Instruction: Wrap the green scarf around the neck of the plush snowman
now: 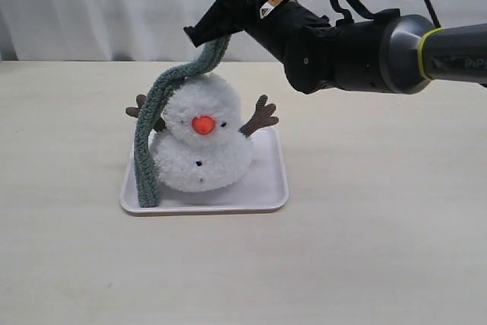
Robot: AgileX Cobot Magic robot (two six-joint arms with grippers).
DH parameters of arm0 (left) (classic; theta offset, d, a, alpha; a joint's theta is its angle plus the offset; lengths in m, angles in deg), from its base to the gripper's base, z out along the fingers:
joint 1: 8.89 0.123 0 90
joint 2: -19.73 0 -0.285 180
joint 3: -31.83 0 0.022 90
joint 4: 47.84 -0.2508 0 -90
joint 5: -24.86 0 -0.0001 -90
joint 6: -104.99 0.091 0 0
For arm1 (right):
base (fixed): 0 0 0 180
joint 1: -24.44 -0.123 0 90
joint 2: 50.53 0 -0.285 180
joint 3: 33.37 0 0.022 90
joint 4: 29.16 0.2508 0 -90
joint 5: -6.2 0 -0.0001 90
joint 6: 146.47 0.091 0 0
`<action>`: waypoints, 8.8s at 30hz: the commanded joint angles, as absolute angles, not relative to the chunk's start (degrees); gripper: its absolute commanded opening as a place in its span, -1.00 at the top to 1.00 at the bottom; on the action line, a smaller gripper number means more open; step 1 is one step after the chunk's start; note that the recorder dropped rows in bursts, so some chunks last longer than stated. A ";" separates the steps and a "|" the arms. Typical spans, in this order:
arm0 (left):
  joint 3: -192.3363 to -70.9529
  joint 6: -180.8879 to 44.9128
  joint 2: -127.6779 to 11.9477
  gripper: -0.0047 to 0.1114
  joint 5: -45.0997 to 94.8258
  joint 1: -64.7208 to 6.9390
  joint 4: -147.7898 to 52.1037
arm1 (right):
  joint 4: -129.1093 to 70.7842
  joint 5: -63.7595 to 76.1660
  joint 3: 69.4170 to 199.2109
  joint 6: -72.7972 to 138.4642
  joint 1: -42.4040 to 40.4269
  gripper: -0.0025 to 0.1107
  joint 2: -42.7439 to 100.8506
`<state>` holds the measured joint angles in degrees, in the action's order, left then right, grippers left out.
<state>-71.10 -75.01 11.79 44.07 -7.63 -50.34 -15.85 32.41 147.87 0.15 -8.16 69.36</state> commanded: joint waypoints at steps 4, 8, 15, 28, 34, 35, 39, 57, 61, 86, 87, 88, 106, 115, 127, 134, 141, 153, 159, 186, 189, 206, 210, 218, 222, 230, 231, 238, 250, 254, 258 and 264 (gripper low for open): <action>-70.95 -75.01 11.95 0.92 43.38 -7.62 -50.17 | -16.19 21.80 147.99 -5.75 -7.73 0.88 69.33; -70.95 -75.01 11.95 0.92 43.38 -7.62 -50.17 | -16.19 20.37 147.99 -7.82 -7.59 0.88 69.06; -70.95 -75.01 11.95 0.92 43.38 -7.62 -50.17 | -16.19 15.02 147.99 -7.82 -7.59 0.88 66.29; -70.95 -75.01 11.95 0.92 43.38 -7.62 -50.17 | -16.19 7.97 147.99 -9.81 -7.59 0.88 65.07; -70.95 -75.01 11.95 0.92 43.38 -7.62 -50.17 | -16.19 5.86 147.99 -10.20 -7.59 0.88 64.98; -70.95 -75.01 11.95 0.92 43.38 -7.62 -50.17 | -16.19 5.41 147.99 -10.38 -7.59 0.88 64.82; -70.95 -75.01 11.95 0.92 43.38 -7.62 -50.17 | -16.19 3.91 147.99 -10.58 -7.59 0.87 64.42; -70.95 -75.01 11.95 0.92 43.38 -7.62 -50.17 | -19.68 -14.97 147.99 -10.33 -6.73 0.40 60.03; -70.95 -75.01 11.95 0.92 43.38 -7.62 -50.17 | -19.67 -17.26 147.99 -10.22 -6.73 0.40 59.67; -70.95 -75.01 11.95 0.92 43.38 -7.62 -50.17 | -19.68 -33.20 146.93 -21.92 -7.01 0.19 50.94; -70.95 -75.01 11.95 0.92 43.38 -7.62 -50.17 | -19.98 -32.78 146.34 -22.37 -7.01 0.11 51.22; -70.95 -75.01 11.95 0.92 43.38 -7.62 -50.17 | -20.90 -31.50 145.40 -22.26 -7.01 -0.01 51.77; -70.95 -75.01 11.95 0.92 43.38 -7.62 -50.17 | -24.15 -14.92 143.01 -22.28 -7.01 0.11 60.83; -70.95 -75.01 11.95 0.92 43.38 -7.62 -50.17 | -23.66 -11.80 143.23 -21.21 -7.01 0.89 59.48; -70.95 -75.01 11.95 0.92 43.38 -7.62 -50.17 | -23.66 -25.53 149.25 -1.83 -7.01 0.89 53.17; -70.95 -75.01 11.95 0.92 43.38 -7.62 -50.17 | -23.66 -33.96 153.99 7.77 -7.01 0.89 53.41; -70.95 -75.01 11.95 0.92 43.38 -7.62 -50.17 | -20.85 -39.37 157.29 12.61 -7.01 0.89 53.41; -70.95 -75.01 11.95 0.92 43.38 -7.62 -50.17 | -18.88 -40.62 160.63 13.54 -7.01 0.89 53.41; -70.95 -75.01 11.95 0.92 43.38 -7.62 -50.17 | -15.15 -44.76 160.63 13.84 -7.56 0.89 53.96; -70.95 -75.01 11.95 0.92 43.38 -7.62 -50.17 | -26.87 -33.46 161.10 23.72 -8.94 0.89 60.37; -70.95 -75.01 11.95 0.92 43.38 -7.62 -50.17 | -32.45 -36.39 161.00 28.56 -8.94 0.88 60.75; -70.95 -75.01 11.95 0.92 43.38 -7.62 -50.17 | -34.61 -44.45 161.36 30.32 -8.94 -0.14 64.77; -70.95 -75.01 11.95 0.92 43.38 -7.62 -50.17 | -35.61 -42.80 161.36 30.16 -8.94 -0.22 64.77; -70.95 -75.01 11.95 0.92 43.38 -7.62 -50.17 | -34.96 -42.43 161.36 26.47 -9.05 -0.22 64.10; -70.95 -75.01 11.95 0.92 43.38 -7.62 -50.17 | -34.06 -42.71 161.36 26.39 -9.05 -0.22 62.36; -70.95 -75.01 11.95 0.92 43.38 -7.62 -50.17 | -33.44 -40.24 161.36 26.23 -9.05 -0.22 60.42; -70.95 -75.01 11.95 0.92 43.38 -7.62 -50.17 | -32.89 -40.24 161.36 26.23 -9.05 -0.22 60.75; -70.95 -75.01 11.95 0.92 43.38 -7.62 -50.17 | -27.87 -41.01 161.36 13.19 -9.05 -0.21 57.68; -70.95 -75.01 11.95 0.92 43.38 -7.62 -50.17 | -57.55 -33.70 152.49 4.53 -21.08 -0.07 59.05; -70.95 -75.01 11.95 0.92 43.38 -7.62 -50.17 | -58.96 -30.91 152.49 5.57 -21.08 -0.07 60.43; -70.95 -75.01 11.95 0.92 43.38 -7.62 -50.17 | -60.05 -32.03 152.49 5.57 -21.08 -0.07 62.28; -70.95 -75.01 11.95 0.92 43.38 -7.62 -50.17 | -59.94 -31.57 152.49 6.27 -21.08 0.39 63.06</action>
